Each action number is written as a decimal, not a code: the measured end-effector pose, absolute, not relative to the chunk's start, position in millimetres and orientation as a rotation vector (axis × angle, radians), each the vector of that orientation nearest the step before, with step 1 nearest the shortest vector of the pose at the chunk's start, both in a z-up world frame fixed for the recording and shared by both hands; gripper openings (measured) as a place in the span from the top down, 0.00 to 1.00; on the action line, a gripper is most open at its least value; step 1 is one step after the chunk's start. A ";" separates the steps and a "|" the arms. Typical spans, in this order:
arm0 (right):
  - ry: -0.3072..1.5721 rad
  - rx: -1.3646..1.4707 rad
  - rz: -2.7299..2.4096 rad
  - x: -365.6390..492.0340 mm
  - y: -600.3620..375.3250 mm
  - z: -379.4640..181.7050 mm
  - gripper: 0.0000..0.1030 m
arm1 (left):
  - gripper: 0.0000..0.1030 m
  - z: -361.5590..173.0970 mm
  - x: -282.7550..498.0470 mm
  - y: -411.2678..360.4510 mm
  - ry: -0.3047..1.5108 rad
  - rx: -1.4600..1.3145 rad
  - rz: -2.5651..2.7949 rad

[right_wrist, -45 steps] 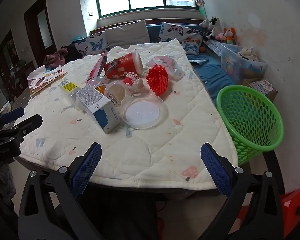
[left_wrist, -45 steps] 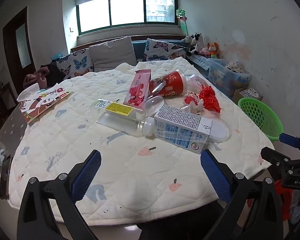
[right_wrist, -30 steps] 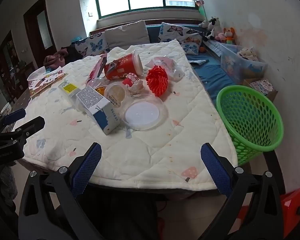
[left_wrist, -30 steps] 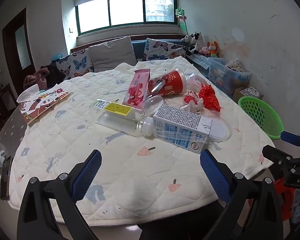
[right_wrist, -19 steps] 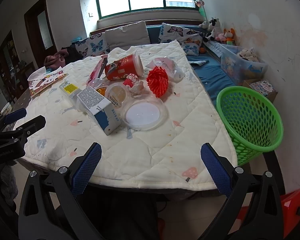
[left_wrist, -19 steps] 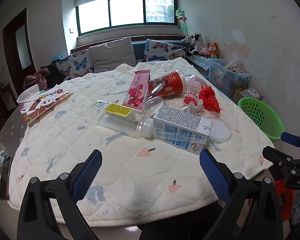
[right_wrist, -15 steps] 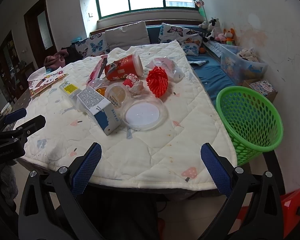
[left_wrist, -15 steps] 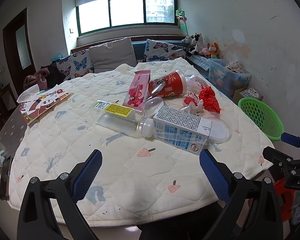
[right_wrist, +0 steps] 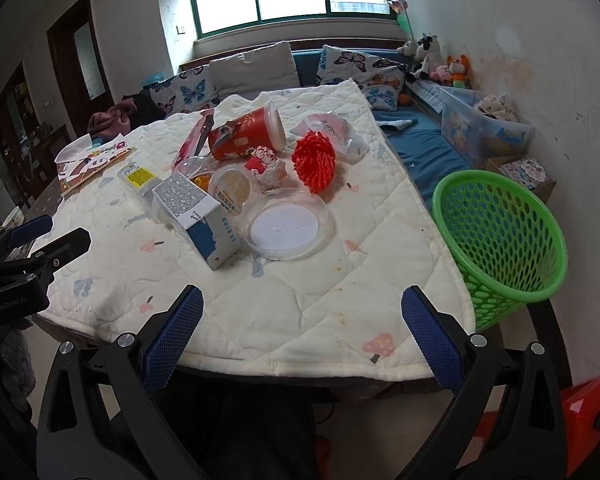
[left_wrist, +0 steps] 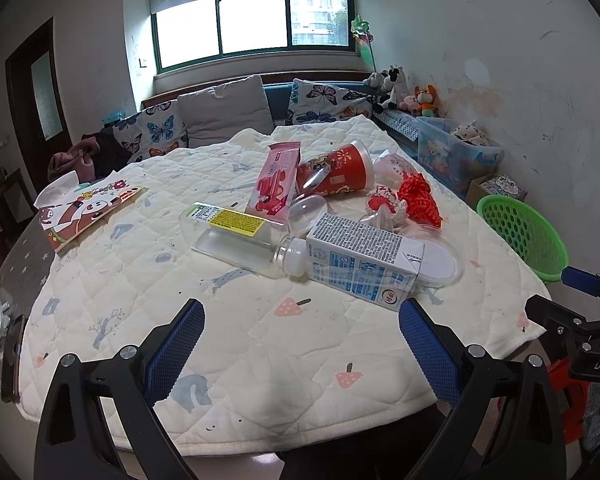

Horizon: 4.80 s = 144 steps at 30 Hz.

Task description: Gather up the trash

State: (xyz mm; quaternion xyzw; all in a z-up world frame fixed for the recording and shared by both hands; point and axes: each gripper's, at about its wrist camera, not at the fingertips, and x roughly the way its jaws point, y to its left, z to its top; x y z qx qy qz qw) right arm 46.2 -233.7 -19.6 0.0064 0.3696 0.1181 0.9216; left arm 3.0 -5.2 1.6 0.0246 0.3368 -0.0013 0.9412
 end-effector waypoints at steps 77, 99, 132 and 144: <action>0.873 -0.346 0.777 176.9 -80.0 -26.0 0.38 | 0.14 -17.4 55.1 104.3 0.785 -0.037 0.171; 0.914 -0.343 0.809 182.1 -90.3 -37.2 0.56 | 0.19 -11.5 120.3 104.2 0.879 -0.219 0.214; 0.852 -0.062 0.708 153.0 -224.1 3.3 0.56 | 0.45 -64.5 211.9 92.2 1.064 -0.495 0.461; 0.840 -0.014 0.619 155.6 -249.3 5.1 0.56 | 0.54 -31.1 174.7 85.6 1.054 -0.427 0.252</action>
